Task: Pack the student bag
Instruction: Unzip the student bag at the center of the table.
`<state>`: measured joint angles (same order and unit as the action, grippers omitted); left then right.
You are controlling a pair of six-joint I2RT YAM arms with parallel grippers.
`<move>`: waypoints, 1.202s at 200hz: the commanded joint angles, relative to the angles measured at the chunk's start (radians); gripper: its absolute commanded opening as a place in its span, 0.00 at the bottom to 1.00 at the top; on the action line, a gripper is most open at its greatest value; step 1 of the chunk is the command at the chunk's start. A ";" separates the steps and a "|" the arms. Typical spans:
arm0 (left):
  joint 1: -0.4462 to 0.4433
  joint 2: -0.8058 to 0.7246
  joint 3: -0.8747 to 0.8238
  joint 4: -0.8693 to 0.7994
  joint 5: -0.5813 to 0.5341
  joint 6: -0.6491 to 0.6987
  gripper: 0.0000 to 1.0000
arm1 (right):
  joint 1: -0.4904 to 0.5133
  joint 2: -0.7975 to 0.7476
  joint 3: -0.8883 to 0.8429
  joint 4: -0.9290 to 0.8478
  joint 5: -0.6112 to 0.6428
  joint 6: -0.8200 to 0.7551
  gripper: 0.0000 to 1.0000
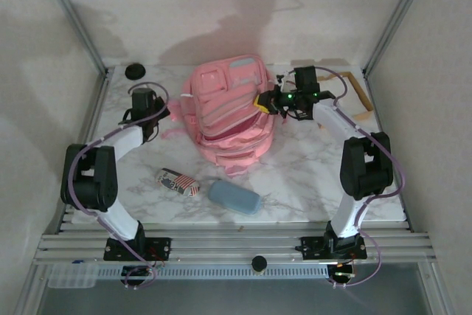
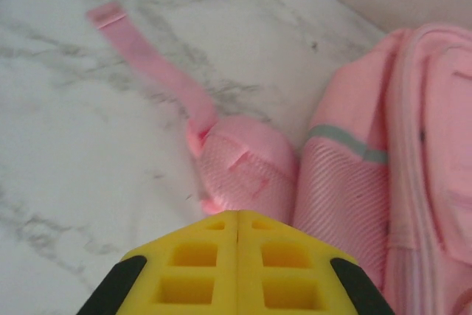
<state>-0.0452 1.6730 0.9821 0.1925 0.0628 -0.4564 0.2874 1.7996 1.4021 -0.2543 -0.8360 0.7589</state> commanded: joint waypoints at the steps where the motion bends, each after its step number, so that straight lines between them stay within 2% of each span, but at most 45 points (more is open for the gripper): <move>1: -0.025 -0.028 0.003 0.055 0.045 -0.007 0.00 | 0.007 -0.001 0.028 0.078 -0.042 -0.021 0.00; 28: -0.051 -0.134 -0.083 0.009 0.081 -0.055 0.00 | -0.002 -0.010 0.052 0.080 0.016 -0.016 0.00; 44: -0.103 -0.204 -0.118 -0.031 0.095 -0.017 0.00 | -0.001 -0.007 0.035 0.147 -0.017 0.040 0.00; 55: -0.164 -0.261 -0.142 -0.052 0.054 0.044 0.13 | -0.002 -0.005 0.028 0.170 -0.028 0.060 0.00; 61: -0.194 -0.294 -0.163 -0.043 0.059 0.085 0.17 | -0.001 -0.005 0.028 0.169 -0.019 0.057 0.00; 73: -0.267 -0.368 -0.222 0.000 0.064 0.153 0.31 | -0.001 -0.012 0.034 0.157 0.005 0.047 0.00; 88: -0.329 -0.436 -0.281 0.049 0.076 0.200 0.41 | 0.000 -0.015 0.034 0.157 0.017 0.045 0.00; 108: -0.383 -0.458 -0.315 0.104 0.121 0.265 0.60 | 0.004 -0.016 0.031 0.174 0.012 0.057 0.00; 118: -0.415 -0.431 -0.278 0.073 0.123 0.320 0.66 | 0.006 -0.018 0.034 0.174 0.014 0.059 0.00; 155: -0.494 -0.237 -0.100 -0.071 0.102 0.472 0.72 | 0.010 -0.018 0.033 0.196 0.015 0.071 0.00; 184: -0.516 -0.140 -0.020 -0.050 0.005 0.515 0.78 | 0.012 -0.021 0.021 0.197 0.020 0.071 0.00; 199: -0.523 -0.088 0.034 -0.069 0.008 0.547 0.76 | 0.012 -0.024 0.013 0.199 0.019 0.072 0.01; 220: -0.530 -0.027 0.109 -0.109 -0.052 0.552 0.70 | 0.014 -0.037 -0.003 0.204 0.037 0.072 0.02; 240: -0.540 -0.046 0.098 -0.091 -0.018 0.569 0.70 | 0.010 -0.046 -0.036 0.249 0.042 0.107 0.03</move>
<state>-0.5686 1.6329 1.0477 0.0620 0.0605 0.0578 0.2977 1.8042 1.3911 -0.1196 -0.7689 0.8425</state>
